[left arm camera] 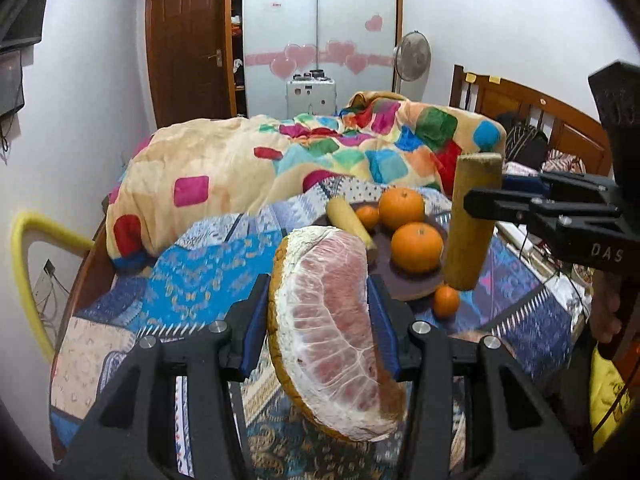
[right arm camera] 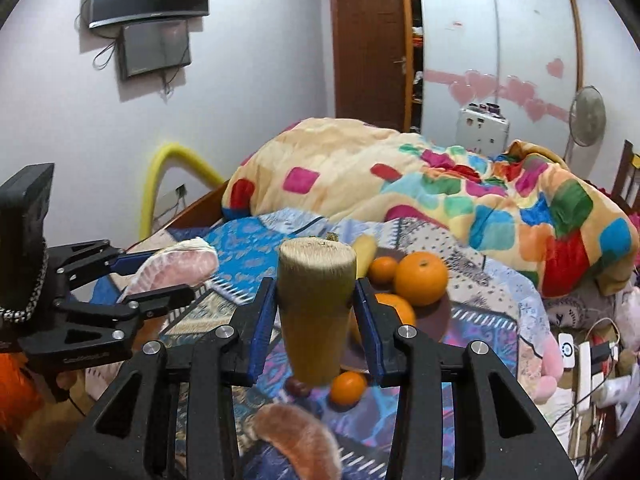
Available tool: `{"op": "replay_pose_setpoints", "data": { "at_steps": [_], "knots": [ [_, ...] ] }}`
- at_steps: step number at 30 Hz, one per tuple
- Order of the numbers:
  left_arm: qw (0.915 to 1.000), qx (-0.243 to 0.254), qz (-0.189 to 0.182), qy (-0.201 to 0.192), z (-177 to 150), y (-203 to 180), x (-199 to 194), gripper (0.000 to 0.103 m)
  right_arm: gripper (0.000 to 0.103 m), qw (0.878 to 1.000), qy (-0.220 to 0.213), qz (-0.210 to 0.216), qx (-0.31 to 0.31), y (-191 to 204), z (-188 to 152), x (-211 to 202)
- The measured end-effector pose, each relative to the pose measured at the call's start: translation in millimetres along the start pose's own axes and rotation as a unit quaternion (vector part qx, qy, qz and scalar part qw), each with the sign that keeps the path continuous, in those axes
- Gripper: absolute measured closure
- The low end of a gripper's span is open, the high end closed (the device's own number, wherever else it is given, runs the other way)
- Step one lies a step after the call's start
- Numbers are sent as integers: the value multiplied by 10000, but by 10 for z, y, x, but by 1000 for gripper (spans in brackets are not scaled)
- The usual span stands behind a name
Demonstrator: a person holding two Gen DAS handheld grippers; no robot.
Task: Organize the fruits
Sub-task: 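Carry the pomelo slice with the left tool while the right tool carries the cylinder toward the plate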
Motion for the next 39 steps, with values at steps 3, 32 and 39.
{"op": "replay_pose_setpoints", "data": {
  "at_steps": [3,32,39],
  "knots": [
    [10000,-60,-53,-27,101,-6,113,56,67,10000,4,-11,81,-90,26,66],
    [9978,-79,-156,647,391,-172,1381,56,60,9974,344,-160,615,-625,212,1016],
    [9960,-6,-83,891,377,-250,1572,56,57,9963,538,-315,590,-761,127,1084]
  ]
}}
Point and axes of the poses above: each gripper's, at about its wrist camera, not at the fingertips, and x roughly the way its jaws point, y to its left, z to its top, the point moved 4 cm from there along x, roughly the way its jaws point, and after that the axes turned 4 degrees about z, right-handed, at the moved point
